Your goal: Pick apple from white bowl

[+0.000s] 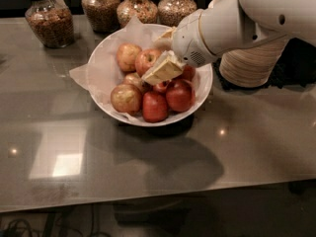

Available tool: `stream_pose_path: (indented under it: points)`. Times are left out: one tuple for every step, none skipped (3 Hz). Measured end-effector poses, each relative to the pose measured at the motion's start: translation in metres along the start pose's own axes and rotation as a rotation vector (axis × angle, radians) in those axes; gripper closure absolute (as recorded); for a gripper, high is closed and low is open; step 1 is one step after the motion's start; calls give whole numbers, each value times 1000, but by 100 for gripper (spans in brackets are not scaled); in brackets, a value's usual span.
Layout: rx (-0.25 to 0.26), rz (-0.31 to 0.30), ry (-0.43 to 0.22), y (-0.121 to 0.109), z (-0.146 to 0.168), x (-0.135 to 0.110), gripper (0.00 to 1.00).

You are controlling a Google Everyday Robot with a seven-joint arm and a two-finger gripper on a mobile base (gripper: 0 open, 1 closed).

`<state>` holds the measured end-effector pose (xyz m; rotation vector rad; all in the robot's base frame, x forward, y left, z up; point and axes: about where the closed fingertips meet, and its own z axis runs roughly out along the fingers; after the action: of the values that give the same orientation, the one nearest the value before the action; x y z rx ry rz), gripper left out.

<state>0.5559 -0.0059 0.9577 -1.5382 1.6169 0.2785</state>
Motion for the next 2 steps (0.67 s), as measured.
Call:
stream_pose_path:
  points:
    - [9,-46,-86,3,-33,-36,100]
    - [13,-62,-179,9,-75,-68,100]
